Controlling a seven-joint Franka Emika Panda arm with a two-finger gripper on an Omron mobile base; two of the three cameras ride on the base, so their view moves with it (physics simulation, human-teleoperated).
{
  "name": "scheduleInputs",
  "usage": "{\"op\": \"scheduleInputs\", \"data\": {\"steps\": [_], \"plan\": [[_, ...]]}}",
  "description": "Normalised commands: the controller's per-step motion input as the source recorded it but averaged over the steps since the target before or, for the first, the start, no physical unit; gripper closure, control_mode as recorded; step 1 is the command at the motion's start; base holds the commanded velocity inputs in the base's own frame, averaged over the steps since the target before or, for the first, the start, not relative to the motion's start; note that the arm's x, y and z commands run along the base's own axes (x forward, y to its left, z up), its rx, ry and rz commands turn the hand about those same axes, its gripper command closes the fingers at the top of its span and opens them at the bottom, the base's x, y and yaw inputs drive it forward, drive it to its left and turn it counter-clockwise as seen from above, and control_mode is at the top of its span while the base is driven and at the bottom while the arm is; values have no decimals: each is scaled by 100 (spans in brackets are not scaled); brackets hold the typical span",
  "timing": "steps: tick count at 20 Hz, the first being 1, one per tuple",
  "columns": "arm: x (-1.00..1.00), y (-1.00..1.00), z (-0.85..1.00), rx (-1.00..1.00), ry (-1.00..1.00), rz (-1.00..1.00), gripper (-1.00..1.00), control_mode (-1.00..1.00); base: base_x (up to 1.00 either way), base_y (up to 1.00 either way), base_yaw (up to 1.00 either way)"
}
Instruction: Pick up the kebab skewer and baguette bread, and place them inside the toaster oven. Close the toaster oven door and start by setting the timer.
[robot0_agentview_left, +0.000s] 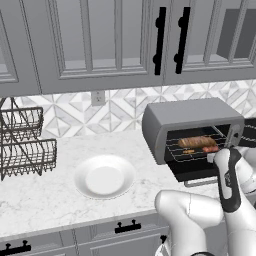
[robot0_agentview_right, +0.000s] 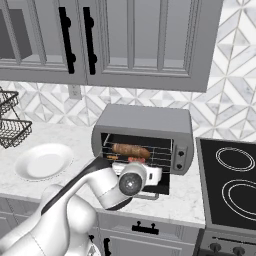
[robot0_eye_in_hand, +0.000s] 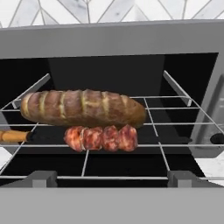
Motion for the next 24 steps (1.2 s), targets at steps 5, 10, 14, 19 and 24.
{"op": "scheduleInputs", "data": {"steps": [5, 10, 14, 19, 24], "plan": [[10, 0, -4, 0, 0, 1, -100, -100, 0, 0, 0], [0, 0, -26, 0, 0, 0, -100, -100, 0, 0, 0], [5, 0, -10, 0, 0, 0, -100, -100, 0, 0, 0], [15, 0, 0, 0, 0, 0, -100, -100, 0, 0, 0], [16, 0, 0, 0, 0, 0, -100, -100, 0, 0, 0]]}}
